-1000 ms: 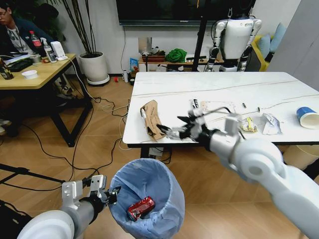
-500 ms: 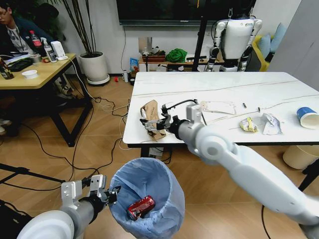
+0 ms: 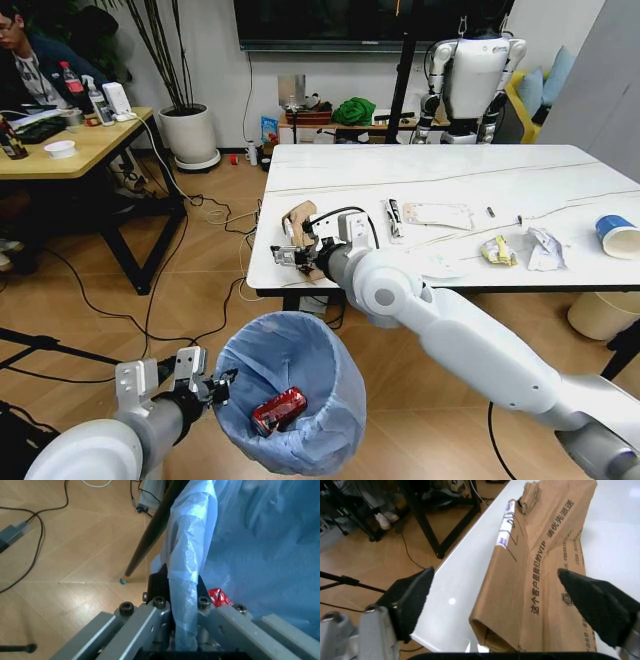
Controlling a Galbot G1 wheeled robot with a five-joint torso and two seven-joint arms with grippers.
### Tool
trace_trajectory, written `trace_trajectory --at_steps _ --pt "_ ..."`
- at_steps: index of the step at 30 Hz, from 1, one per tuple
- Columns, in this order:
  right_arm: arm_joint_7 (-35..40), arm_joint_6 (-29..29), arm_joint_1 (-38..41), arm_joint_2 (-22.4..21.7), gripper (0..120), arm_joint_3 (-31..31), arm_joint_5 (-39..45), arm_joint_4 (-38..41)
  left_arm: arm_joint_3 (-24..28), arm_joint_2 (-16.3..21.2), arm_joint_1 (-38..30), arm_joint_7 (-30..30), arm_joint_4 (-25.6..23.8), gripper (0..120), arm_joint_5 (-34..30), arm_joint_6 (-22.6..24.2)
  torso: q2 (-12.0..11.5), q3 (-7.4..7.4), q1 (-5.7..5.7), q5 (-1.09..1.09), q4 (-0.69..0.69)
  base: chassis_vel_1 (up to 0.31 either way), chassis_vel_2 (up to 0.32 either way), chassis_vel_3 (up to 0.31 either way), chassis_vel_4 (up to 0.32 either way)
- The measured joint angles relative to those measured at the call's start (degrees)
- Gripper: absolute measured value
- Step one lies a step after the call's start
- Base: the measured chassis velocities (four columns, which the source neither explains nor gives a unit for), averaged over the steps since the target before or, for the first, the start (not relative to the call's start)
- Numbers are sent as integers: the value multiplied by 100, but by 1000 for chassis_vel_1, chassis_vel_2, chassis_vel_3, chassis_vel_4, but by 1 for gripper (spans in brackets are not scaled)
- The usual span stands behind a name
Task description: Pick up the trash bin and place the trash from the table into it.
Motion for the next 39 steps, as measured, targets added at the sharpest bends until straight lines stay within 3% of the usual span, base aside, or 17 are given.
trace_trajectory --at_steps 6,12,14,15,17,23,30,36,39 --pt "-34 -2 -55 -33 70 -13 -26 -19 -23 1 -3 2 2 0 -23 0 0 0 0 0 0 0 0 0 0" --pt "-154 26 -107 -75 45 -26 -125 -30 -39 6 -3 5 3 0 -39 0 0 0 0 0 0 0 0 0 0" --pt "-161 29 -111 -80 42 -26 -133 -30 -40 6 -3 5 3 0 -39 0 0 0 0 1 0 0 0 0 0" --pt "-172 40 -122 -100 33 -26 -149 -29 -41 4 1 6 2 0 -40 0 0 0 0 1 0 0 0 0 0" --pt "-175 43 -124 -107 30 -26 -154 -27 -41 2 4 6 2 0 -39 0 0 0 0 0 0 0 0 0 0" --pt "-238 105 -201 -235 4 46 -228 48 -39 -1 33 6 3 0 -28 0 0 0 0 1 0 0 0 0 0" --pt "-730 281 -280 -489 1 391 -229 328 -49 4 35 9 3 0 -17 0 0 0 0 1 0 0 0 0 0" --pt "-1734 492 -484 -800 1 914 -86 765 -48 -8 15 14 3 0 -15 0 0 0 0 1 0 0 0 0 0" --pt "-2639 498 -801 -1071 1 1355 59 1193 -47 -10 -16 15 3 0 -18 0 0 0 -1 1 0 0 0 0 0"
